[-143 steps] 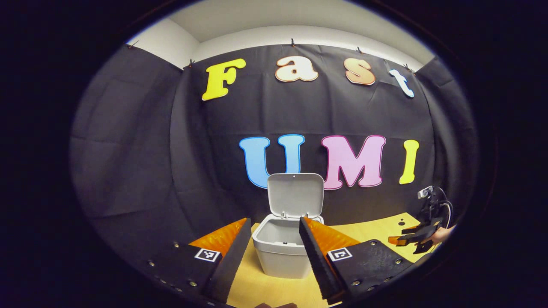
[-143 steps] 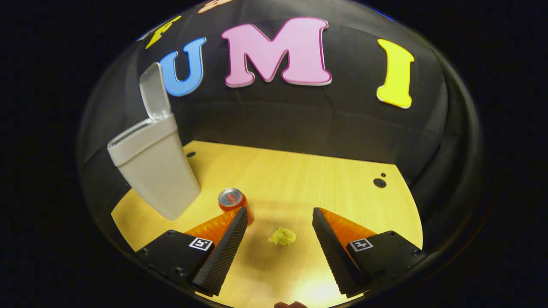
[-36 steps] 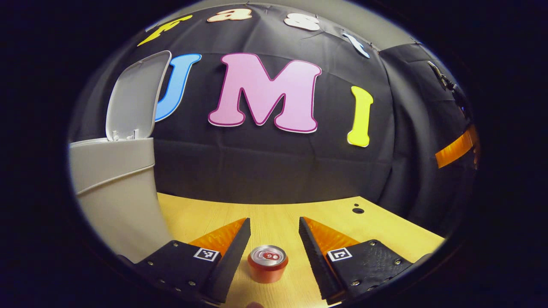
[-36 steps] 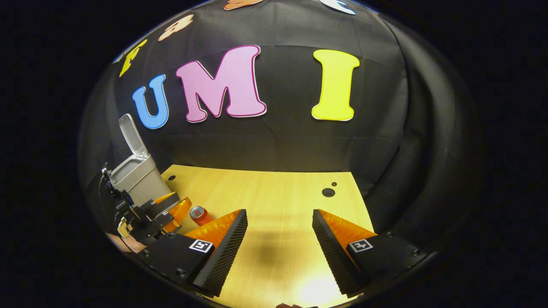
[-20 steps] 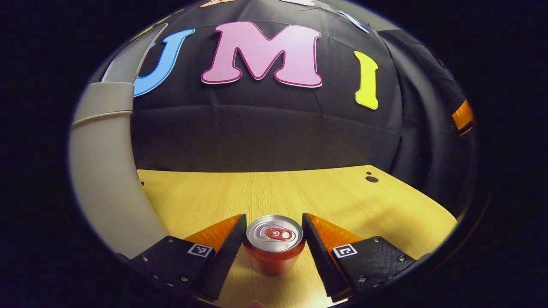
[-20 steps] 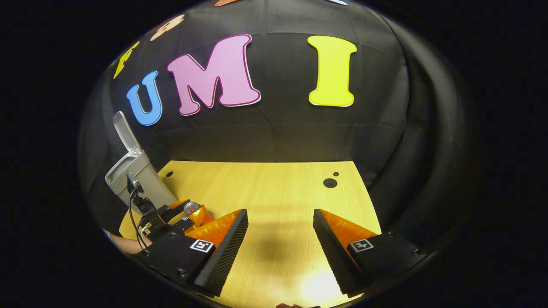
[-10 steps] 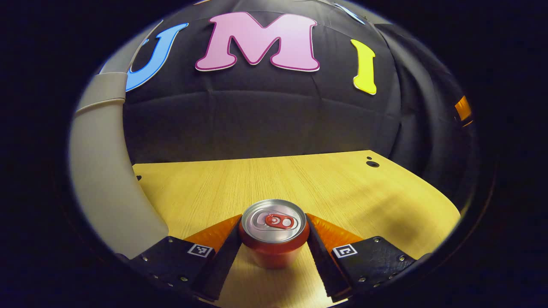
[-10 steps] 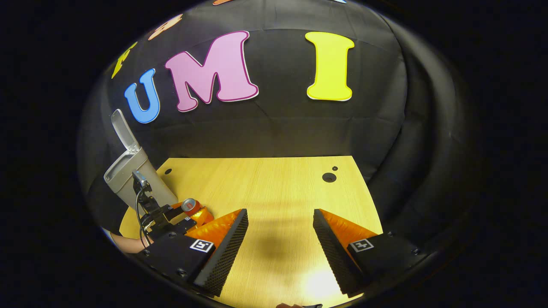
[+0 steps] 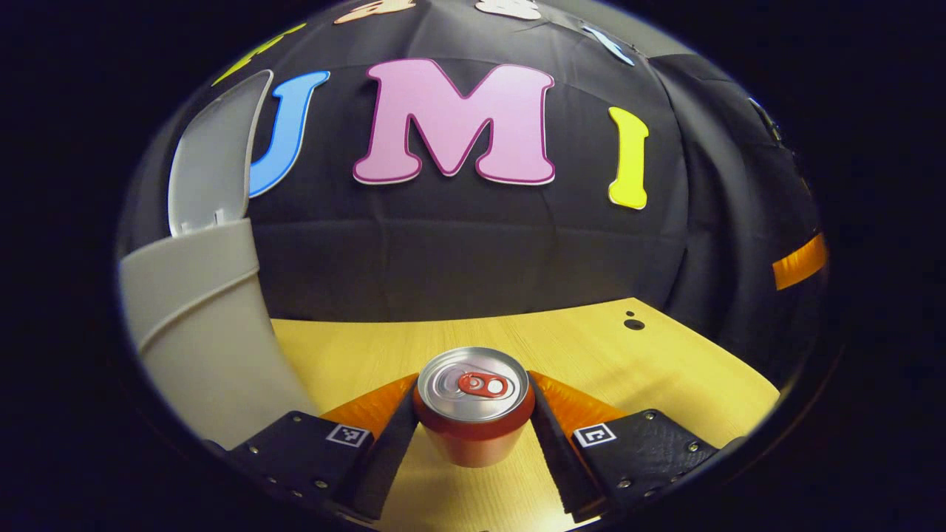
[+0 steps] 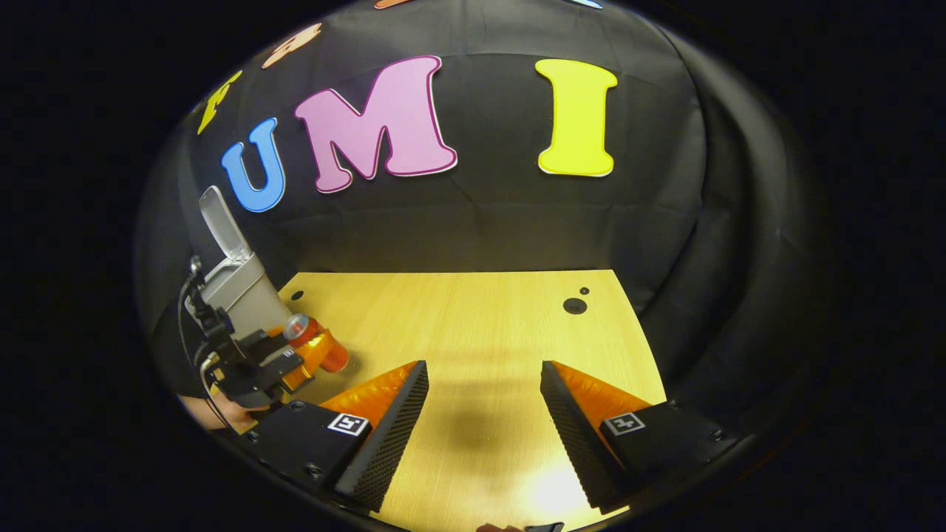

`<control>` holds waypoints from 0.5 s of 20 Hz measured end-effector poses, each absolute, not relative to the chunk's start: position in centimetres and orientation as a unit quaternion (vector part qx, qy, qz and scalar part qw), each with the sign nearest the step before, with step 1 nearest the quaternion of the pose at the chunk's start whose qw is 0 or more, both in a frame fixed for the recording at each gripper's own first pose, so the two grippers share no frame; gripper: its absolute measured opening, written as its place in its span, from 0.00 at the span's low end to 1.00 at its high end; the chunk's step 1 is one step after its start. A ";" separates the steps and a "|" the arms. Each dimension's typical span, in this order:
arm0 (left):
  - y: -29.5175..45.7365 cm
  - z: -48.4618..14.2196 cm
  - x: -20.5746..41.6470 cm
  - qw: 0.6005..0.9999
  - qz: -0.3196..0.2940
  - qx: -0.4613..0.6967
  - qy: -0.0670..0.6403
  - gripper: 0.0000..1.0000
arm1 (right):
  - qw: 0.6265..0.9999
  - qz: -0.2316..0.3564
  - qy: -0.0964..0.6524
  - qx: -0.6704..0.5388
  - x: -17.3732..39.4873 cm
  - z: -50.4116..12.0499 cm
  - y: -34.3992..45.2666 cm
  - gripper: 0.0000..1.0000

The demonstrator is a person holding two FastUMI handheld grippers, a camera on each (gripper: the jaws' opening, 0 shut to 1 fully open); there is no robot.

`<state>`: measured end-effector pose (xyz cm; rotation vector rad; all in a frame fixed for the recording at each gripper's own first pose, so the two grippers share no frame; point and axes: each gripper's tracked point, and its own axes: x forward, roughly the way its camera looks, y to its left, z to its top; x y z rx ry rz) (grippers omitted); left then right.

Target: Press the lid of the desktop garbage bin to open it, pick up the crumpled paper on the desktop and throw it into the bin, then pick up the pop can on the desktop and drop it into the bin, and finally close the garbage bin lid.

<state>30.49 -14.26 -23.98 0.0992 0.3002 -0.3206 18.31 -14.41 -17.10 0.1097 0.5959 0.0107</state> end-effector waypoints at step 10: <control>-4.4 -4.5 28.4 0.994 -0.089 0.035 0.061 0.84 | 0.956 0.040 0.285 0.060 16.3 -16.7 -9.6 0.98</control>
